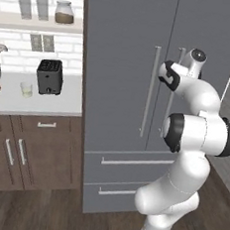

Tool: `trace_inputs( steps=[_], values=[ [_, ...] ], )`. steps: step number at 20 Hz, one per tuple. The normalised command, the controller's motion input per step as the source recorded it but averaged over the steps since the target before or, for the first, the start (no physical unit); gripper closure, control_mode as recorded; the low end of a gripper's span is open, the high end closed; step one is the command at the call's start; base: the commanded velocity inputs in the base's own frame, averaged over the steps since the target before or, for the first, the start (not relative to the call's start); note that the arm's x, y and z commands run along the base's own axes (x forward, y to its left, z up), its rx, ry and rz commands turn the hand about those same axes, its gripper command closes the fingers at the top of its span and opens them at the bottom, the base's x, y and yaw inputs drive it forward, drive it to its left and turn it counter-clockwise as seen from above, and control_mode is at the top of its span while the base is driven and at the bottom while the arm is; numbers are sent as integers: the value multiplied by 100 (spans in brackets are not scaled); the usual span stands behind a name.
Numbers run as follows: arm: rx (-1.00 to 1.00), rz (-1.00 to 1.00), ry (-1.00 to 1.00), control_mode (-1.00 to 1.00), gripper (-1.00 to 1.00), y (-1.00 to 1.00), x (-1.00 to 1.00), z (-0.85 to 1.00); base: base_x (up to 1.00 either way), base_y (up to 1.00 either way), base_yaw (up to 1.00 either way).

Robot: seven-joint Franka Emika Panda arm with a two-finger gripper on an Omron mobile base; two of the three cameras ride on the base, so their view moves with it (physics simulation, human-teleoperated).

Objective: Grab a lemon wedge from the fridge and one ice cube from the ice bowl, and put them in the glass of lemonade.

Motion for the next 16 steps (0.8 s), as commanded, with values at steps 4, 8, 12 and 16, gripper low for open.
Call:
trace_inputs(
  steps=[4, 8, 12, 16],
  values=[
    [1, 0, 0, -100, -100, -10, 7, 0, 0, 0, 0],
    [0, 0, 0, -100, 100, 0, 0, 0, 0, 0, 0],
    [0, 0, 0, -100, 100, 0, 0, 0, 0, 0, 0],
    [0, 0, 0, -100, 100, 0, 0, 0, 0, 0, 0]
  ],
)
